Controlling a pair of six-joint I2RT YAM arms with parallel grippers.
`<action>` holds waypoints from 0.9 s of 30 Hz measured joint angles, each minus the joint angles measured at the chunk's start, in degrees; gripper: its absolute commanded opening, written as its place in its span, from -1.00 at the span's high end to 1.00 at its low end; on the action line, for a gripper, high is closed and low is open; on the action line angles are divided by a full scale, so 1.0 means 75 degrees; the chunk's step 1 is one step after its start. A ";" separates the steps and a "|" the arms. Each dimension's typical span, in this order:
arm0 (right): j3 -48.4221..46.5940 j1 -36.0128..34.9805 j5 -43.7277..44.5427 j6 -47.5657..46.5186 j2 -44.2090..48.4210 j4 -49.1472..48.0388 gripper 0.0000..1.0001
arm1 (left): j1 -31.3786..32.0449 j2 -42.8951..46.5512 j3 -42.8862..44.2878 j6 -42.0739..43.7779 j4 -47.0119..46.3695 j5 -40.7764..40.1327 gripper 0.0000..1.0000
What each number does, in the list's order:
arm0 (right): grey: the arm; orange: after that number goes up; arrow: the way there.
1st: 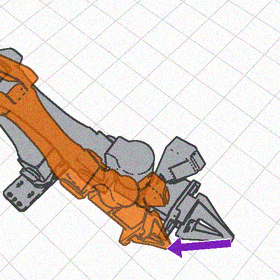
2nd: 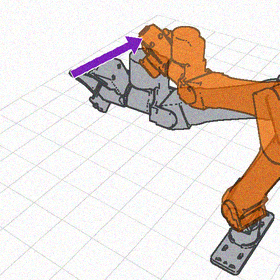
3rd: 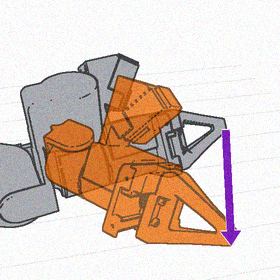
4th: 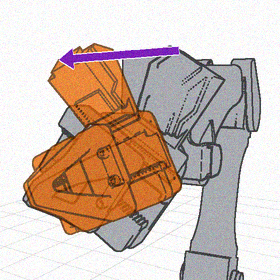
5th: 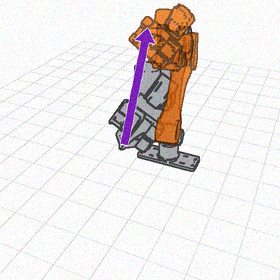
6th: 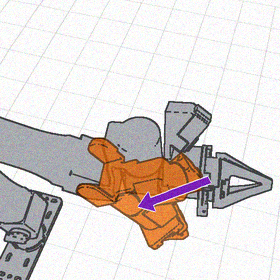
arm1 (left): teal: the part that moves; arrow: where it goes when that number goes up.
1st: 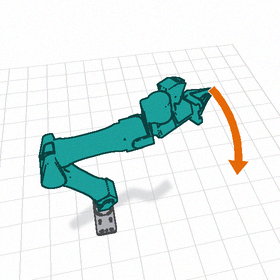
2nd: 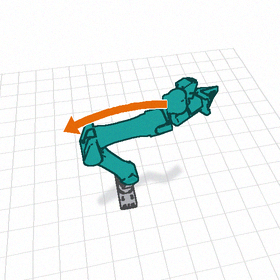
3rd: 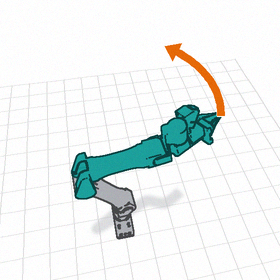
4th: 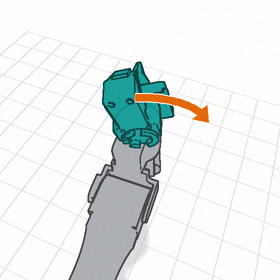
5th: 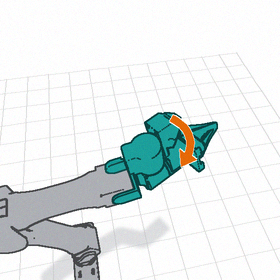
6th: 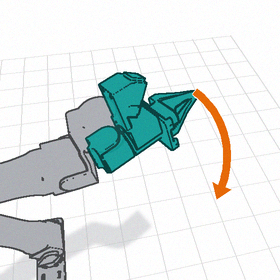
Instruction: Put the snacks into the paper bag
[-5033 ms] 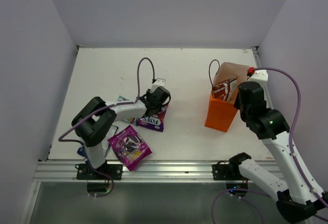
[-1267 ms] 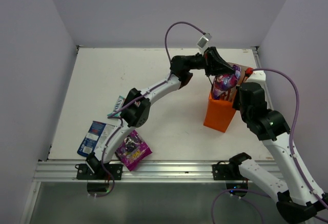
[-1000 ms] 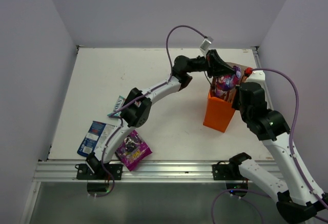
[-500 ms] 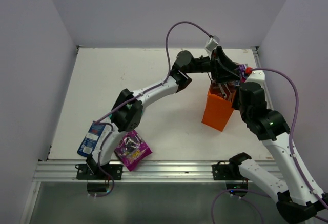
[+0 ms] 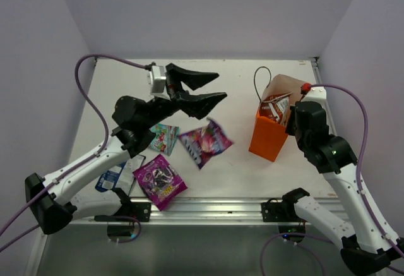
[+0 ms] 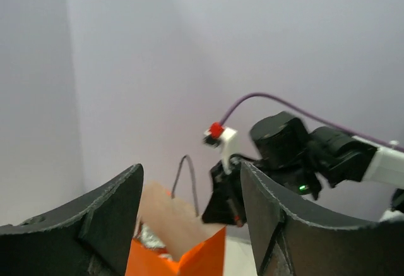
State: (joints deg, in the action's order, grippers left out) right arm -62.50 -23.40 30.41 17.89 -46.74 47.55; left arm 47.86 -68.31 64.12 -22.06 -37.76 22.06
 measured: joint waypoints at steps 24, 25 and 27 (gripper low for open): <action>0.0009 0.0000 0.0003 0.0000 0.0099 0.0003 1.00 | 0.0944 -0.2553 -0.1644 0.0122 0.4951 -0.4657 -0.50; 0.0009 0.0000 0.0003 0.0000 0.0099 0.0003 1.00 | 0.1078 -0.2699 -0.1810 0.0003 0.5193 -0.4788 -0.50; 0.0009 0.0000 0.0006 0.0000 0.0099 0.0003 1.00 | 0.1209 -0.2847 -0.2052 -0.0224 0.5587 -0.5001 -0.50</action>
State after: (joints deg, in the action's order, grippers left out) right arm -62.43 -23.40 30.46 17.89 -46.00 47.57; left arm 56.93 -89.67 48.73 -23.75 4.14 -15.44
